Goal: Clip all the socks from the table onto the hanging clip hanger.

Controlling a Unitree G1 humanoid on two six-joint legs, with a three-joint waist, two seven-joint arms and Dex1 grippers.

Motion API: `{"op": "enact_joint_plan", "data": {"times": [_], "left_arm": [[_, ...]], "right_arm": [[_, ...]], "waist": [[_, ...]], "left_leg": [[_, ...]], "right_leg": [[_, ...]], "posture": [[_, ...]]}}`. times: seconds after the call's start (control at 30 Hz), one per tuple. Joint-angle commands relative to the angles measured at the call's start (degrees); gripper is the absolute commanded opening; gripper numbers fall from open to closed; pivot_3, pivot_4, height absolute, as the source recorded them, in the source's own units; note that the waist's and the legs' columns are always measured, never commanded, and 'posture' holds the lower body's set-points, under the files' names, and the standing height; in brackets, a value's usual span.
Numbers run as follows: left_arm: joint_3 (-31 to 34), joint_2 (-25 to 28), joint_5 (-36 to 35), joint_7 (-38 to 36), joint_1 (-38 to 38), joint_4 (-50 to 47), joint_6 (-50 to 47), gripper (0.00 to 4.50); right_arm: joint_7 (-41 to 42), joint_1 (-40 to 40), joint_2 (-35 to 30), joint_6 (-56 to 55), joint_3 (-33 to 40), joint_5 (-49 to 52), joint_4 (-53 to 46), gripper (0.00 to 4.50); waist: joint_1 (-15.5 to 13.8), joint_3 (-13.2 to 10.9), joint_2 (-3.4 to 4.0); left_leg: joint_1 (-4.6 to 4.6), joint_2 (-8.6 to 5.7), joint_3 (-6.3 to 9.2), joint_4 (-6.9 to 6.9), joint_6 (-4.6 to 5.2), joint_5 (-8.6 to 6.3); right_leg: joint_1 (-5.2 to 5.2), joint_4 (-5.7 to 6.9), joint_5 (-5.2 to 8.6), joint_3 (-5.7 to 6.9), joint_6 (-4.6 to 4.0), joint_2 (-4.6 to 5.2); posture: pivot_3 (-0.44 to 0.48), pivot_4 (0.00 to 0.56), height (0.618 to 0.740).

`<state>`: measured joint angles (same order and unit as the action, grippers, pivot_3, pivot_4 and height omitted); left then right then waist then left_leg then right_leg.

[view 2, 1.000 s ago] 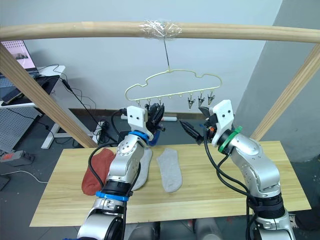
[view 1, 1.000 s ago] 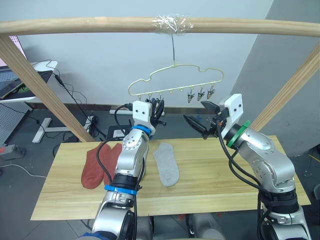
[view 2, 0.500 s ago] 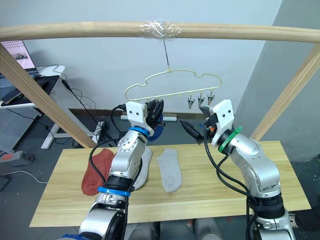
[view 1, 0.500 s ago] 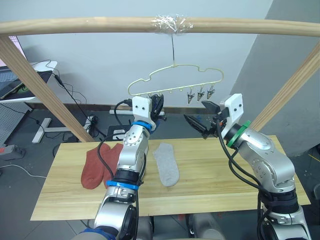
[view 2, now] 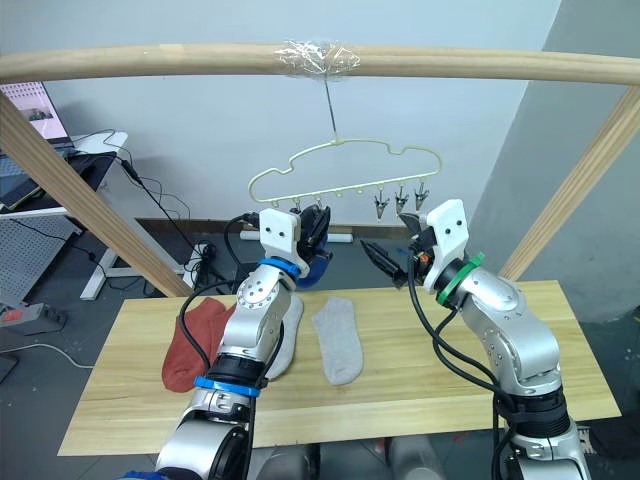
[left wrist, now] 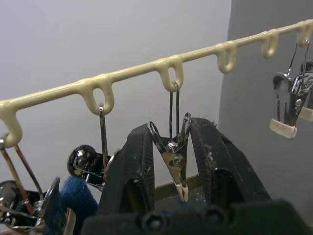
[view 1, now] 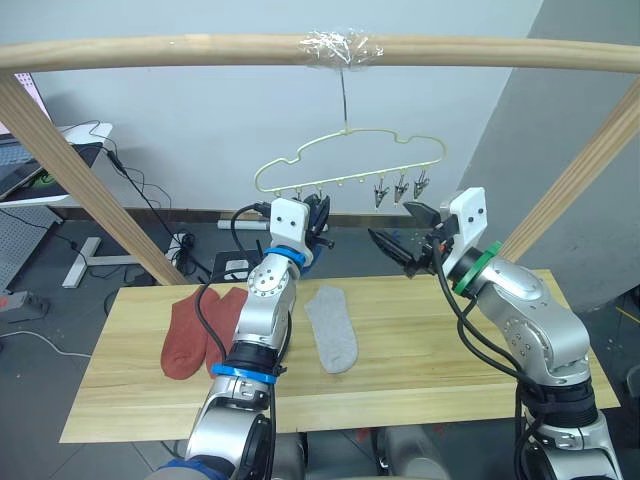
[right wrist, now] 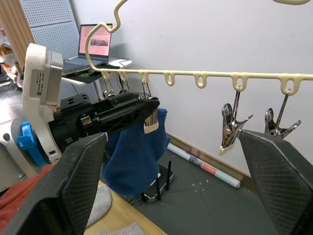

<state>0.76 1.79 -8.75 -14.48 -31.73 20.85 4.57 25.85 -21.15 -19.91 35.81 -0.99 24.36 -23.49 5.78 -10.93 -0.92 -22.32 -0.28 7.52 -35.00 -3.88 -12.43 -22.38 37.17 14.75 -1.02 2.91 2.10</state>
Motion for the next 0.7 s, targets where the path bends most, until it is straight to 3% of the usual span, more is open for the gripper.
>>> {"op": "enact_joint_plan", "data": {"times": [0.03,0.17,0.7], "left_arm": [[0.00,-0.34,-0.35,-0.49,-0.07,-2.52,1.00,1.45],[0.22,-0.43,-0.19,0.00,-0.24,-2.44,1.23,2.40],[0.80,-1.12,-0.53,-0.57,-2.50,-0.04,2.21,2.40]], "right_arm": [[-0.22,-0.60,-0.02,-0.38,1.29,1.02,-2.55,4.50],[-0.10,-0.69,-0.15,-0.33,1.31,1.06,-2.51,4.50],[-0.18,-0.73,-0.15,-0.41,1.28,0.87,-2.25,4.50]], "waist": [[0.00,0.00,0.00],[0.00,0.00,0.00],[0.00,0.00,0.00]], "left_leg": [[0.00,0.00,0.00,0.00,0.00,0.00],[0.00,0.00,0.00,0.00,0.00,0.00],[0.00,0.00,-0.01,0.00,0.00,0.00]], "right_leg": [[0.00,0.00,0.00,0.00,0.00,0.00],[0.00,0.00,0.00,0.00,0.00,0.00],[0.00,0.00,0.00,0.00,0.00,0.00]], "posture": [[-0.202,0.160,0.740],[-0.202,0.163,0.740],[-0.202,0.163,0.740]]}}
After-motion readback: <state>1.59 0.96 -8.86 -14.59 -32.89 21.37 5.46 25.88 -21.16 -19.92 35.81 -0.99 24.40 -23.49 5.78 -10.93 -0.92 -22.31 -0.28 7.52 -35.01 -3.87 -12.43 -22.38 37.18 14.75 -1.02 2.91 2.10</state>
